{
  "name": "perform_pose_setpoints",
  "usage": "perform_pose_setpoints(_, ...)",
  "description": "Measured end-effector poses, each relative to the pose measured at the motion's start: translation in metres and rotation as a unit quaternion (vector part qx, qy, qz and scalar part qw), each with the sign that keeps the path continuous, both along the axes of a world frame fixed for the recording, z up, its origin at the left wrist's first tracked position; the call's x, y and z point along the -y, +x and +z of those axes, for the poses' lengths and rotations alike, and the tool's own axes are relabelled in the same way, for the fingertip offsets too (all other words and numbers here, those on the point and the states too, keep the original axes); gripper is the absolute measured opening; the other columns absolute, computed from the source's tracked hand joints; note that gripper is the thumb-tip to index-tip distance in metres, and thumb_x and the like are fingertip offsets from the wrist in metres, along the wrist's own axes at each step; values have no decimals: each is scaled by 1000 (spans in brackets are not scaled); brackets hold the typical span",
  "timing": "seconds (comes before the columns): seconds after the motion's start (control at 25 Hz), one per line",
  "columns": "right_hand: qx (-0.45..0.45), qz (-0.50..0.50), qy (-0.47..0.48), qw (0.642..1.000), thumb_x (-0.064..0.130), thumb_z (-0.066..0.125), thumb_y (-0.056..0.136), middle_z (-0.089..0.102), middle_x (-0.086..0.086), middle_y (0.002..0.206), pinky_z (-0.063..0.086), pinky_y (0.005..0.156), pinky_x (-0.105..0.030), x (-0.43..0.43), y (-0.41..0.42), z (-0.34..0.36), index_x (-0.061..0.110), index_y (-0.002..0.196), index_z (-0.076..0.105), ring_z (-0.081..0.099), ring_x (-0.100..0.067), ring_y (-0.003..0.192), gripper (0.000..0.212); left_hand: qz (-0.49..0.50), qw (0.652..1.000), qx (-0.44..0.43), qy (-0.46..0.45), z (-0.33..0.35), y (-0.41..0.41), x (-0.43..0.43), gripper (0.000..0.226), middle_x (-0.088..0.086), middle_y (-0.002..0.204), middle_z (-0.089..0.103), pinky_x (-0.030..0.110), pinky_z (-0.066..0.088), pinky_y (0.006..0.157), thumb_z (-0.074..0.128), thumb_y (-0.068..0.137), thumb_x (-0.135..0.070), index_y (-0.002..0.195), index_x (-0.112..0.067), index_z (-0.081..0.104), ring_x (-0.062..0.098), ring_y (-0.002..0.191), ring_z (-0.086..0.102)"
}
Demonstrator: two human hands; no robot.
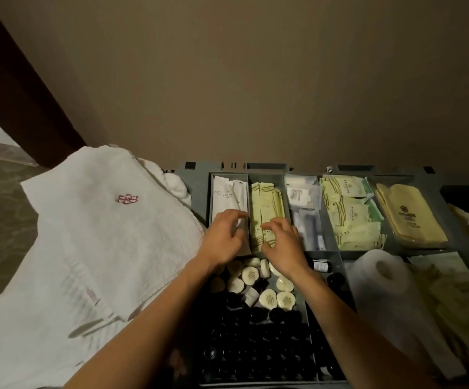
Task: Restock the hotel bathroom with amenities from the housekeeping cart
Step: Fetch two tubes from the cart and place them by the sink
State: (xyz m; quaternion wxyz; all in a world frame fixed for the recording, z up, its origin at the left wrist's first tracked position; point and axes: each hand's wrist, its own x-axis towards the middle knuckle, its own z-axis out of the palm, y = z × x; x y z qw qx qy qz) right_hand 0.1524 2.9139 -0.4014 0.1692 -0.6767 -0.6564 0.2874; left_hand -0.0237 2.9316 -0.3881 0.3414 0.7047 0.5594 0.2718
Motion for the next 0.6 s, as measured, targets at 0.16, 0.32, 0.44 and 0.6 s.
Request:
perform_pose_setpoints(0.16, -109, -128, 56, 984, 3, 62, 90, 52, 4, 129, 43, 100, -22, 5, -7, 3, 18, 124, 62, 54, -16, 122, 37, 27, 996, 84, -19, -5, -2, -2, 30, 3, 123, 64, 29, 43, 101, 52, 94, -6, 120, -13, 66, 16, 115, 55)
perform_pose_setpoints(0.32, -227, -125, 92, 961, 1, 63, 88, 58, 10, 121, 50, 98, -27, 9, -21, 21, 25, 110, 64, 56, -1, 114, 32, 114, 946, 253, -167, 14, -7, -12, 23, -3, 112, 68, 20, 47, 88, 51, 102, -17, 119, -13, 67, 14, 108, 61)
perform_pose_setpoints(0.44, -251, -58, 116, 959, -3, 66, 85, 61, 15, 117, 48, 102, -26, 11, -39, 28, 23, 102, 66, 56, 6, 114, 31, 156, 830, 418, -334, 36, -24, -37, 28, 4, 87, 71, 33, 54, 81, 50, 103, -33, 102, -13, 69, 22, 89, 65)
perform_pose_setpoints(0.6, -290, 7, 132, 948, 5, 69, 89, 63, 11, 124, 44, 104, -21, 10, -63, 29, 20, 103, 66, 57, -3, 121, 21, 164, 835, 433, -298, 40, -40, -37, 18, 9, 98, 77, 33, 55, 72, 49, 100, -10, 110, -6, 63, 23, 86, 71)
